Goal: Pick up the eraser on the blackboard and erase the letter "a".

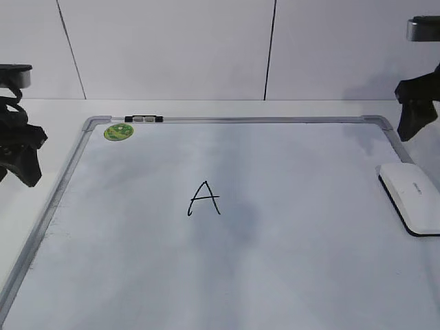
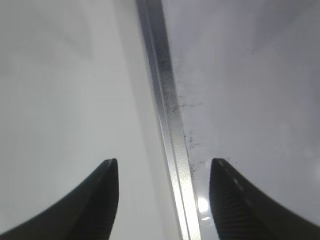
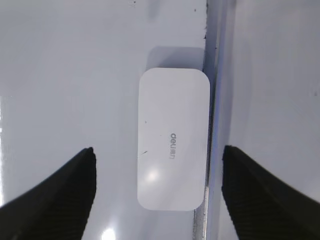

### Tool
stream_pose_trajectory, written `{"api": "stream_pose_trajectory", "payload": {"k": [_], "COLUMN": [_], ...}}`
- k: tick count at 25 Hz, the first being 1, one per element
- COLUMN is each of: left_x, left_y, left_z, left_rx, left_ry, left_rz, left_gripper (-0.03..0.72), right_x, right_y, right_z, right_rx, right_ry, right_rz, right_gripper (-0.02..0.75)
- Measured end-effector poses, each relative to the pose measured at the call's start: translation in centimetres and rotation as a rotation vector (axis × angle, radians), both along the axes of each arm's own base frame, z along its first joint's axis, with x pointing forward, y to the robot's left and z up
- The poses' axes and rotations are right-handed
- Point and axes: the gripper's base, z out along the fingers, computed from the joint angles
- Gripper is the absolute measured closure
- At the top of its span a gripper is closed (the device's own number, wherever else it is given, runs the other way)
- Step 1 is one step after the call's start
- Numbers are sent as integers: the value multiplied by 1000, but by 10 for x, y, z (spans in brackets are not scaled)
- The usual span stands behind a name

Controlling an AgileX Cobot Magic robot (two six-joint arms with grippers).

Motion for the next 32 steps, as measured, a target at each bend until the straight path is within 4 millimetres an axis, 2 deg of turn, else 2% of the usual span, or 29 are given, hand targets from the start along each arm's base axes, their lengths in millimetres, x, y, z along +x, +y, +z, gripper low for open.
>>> {"api": "stream_pose_trajectory", "payload": {"k": [6, 16, 21, 26, 32], "left_x": [-9, -28, -44, -63, -87], "left_y": [2, 7, 11, 13, 17], "left_z": [25, 64, 89, 114, 141], "left_rx": [2, 20, 24, 17, 5], "left_ry": [-65, -183, -266, -350, -455], "left_rz": [-5, -16, -18, -17, -15], "left_gripper": [253, 241, 221, 181, 155], "right_x": [-10, -37, -59, -89, -119], "right_y": [0, 3, 2, 1, 1], "right_z": [14, 50, 82, 115, 140], "right_rx": [-5, 39, 39, 34, 43], "right_ry": [-13, -67, -187, -312, -413], "right_rz": [17, 55, 59, 75, 83], "right_gripper": [143, 143, 144, 144, 145]}}
